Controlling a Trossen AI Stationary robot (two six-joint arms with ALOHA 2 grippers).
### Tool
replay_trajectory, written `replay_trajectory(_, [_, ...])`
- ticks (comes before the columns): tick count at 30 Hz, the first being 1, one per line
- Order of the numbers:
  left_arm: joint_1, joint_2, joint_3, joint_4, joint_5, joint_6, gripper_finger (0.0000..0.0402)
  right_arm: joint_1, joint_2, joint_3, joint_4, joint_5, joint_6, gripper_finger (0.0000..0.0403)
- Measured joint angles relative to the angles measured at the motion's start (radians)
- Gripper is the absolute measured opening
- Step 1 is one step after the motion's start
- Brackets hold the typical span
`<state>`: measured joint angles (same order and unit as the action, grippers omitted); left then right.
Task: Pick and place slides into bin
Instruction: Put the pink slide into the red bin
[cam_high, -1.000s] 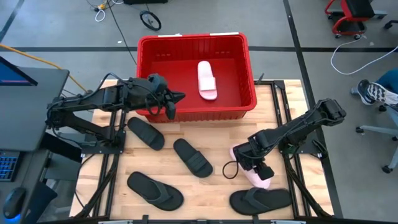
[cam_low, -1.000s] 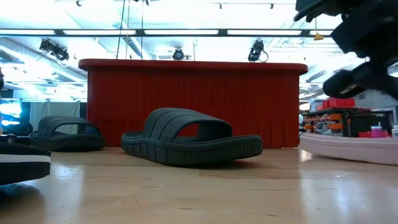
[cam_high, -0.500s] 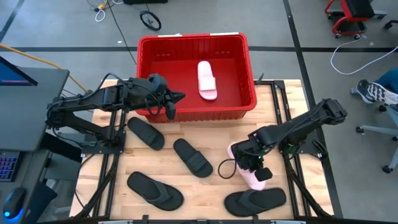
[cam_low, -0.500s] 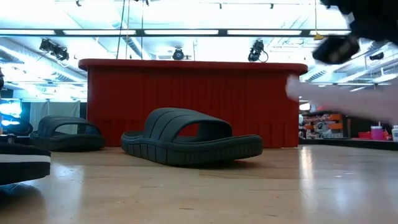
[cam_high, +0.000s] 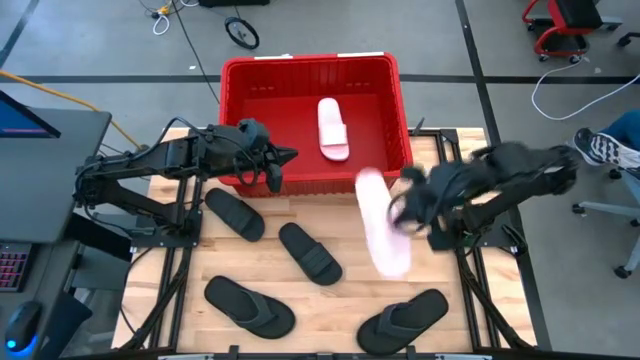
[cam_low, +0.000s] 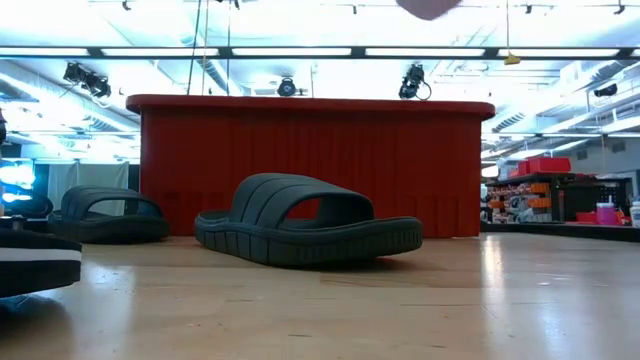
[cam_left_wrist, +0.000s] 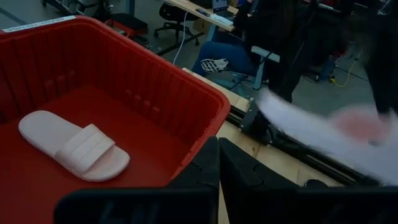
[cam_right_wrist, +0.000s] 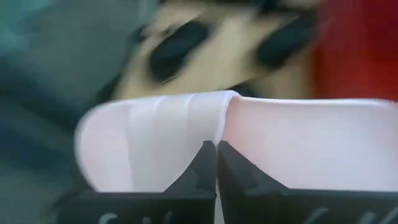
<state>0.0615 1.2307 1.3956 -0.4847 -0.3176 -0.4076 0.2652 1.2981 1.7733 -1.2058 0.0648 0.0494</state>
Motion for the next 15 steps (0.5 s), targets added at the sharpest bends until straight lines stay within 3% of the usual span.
replay_trajectory(4, [0.000,0.000,0.000,0.001,0.000,0.000,0.0023,-0.059,0.007,0.096,0.000,0.307,-0.198,0.0002])
replay_trajectory(7, [0.000,0.000,0.000,0.007,0.000,0.000,0.0026,-0.160,0.028,0.113,0.033,0.431,-0.350,0.0001])
replay_trajectory(10, [0.002,0.000,0.000,0.029,0.000,0.001,0.0021,-0.307,0.065,0.110,0.086,0.384,-0.489,0.0000])
replay_trajectory(15, [0.003,0.000,0.000,0.086,-0.003,0.001,0.0008,-0.554,0.183,0.108,0.092,0.173,-0.623,0.0000])
